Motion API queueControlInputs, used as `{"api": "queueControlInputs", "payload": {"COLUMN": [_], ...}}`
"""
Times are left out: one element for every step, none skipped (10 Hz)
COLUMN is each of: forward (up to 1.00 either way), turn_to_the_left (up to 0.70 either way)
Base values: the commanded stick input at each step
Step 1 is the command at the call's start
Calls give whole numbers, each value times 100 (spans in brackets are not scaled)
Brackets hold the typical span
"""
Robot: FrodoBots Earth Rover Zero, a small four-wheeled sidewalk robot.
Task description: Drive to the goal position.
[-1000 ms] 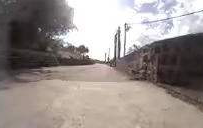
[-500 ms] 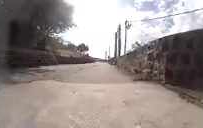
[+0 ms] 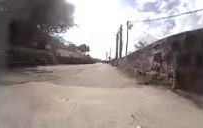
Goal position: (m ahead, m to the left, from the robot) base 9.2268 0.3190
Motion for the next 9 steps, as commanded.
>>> {"api": "queueControlInputs", "payload": {"forward": [70,70,70,70,70,70,70,70,70], "turn_to_the_left": [0,0,0,0,0,0,0,0,0]}}
